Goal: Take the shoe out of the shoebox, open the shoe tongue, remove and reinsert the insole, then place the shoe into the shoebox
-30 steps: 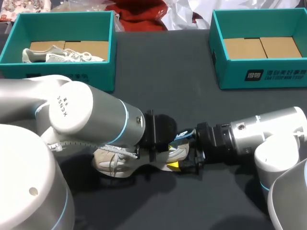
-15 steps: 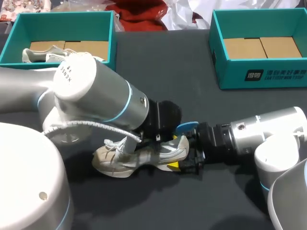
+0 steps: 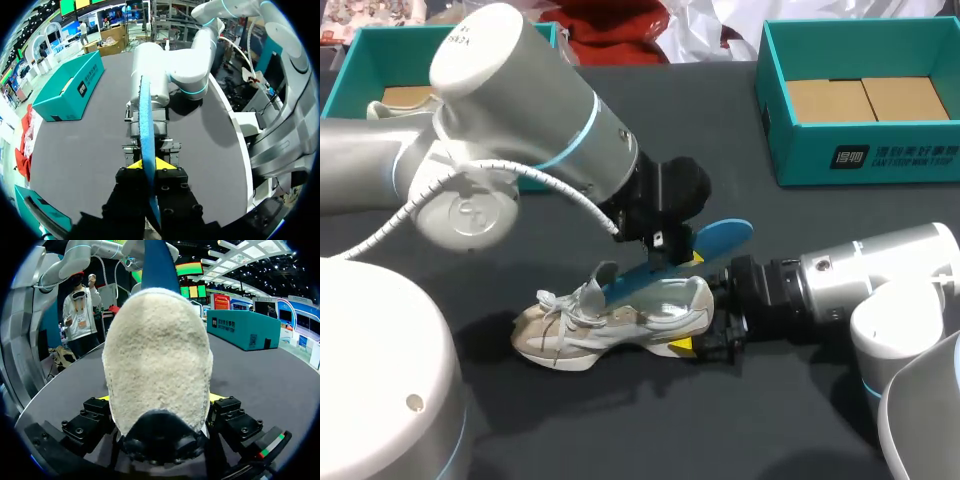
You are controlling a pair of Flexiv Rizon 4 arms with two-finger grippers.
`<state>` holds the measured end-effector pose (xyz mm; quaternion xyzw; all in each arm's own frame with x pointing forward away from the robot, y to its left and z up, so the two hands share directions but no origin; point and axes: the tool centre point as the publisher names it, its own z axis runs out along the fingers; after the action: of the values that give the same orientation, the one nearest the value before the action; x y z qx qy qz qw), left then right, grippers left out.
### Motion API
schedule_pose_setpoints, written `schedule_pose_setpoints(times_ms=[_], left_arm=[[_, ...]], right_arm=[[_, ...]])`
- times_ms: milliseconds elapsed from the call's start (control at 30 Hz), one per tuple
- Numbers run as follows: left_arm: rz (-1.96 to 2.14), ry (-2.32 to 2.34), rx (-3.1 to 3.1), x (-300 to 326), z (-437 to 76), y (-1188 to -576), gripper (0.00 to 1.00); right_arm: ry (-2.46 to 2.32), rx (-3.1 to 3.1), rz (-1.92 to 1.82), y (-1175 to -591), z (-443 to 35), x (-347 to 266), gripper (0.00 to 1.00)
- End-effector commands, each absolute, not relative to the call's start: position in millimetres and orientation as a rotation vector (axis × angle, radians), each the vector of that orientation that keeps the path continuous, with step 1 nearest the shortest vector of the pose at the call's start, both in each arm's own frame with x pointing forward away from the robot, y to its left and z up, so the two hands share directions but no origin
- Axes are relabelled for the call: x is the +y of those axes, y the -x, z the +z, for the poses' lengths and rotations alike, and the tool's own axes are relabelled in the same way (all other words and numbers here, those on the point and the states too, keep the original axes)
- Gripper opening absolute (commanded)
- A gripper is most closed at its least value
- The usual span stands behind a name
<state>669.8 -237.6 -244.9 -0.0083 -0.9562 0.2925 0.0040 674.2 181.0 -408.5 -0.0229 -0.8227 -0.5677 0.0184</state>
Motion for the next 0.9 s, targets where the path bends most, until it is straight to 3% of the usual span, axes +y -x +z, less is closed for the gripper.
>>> schedule_pose_setpoints(times_ms=[33,167,733,900], left_arm=[[0.906,0.080,-2.917,-235,-221,-672,0.00],[0.954,0.118,-2.879,-241,-188,-669,0.00],[0.954,0.118,-2.879,-241,-188,-669,0.00],[1.200,0.020,-2.804,-235,-144,-670,0.00]], right_arm=[[0.074,-2.559,-1.759,-673,-409,183,0.00],[0.074,-2.559,-1.759,-673,-409,183,0.00],[0.074,-2.559,-1.759,-673,-409,183,0.00],[0.074,-2.559,-1.759,-673,-409,183,0.00]])
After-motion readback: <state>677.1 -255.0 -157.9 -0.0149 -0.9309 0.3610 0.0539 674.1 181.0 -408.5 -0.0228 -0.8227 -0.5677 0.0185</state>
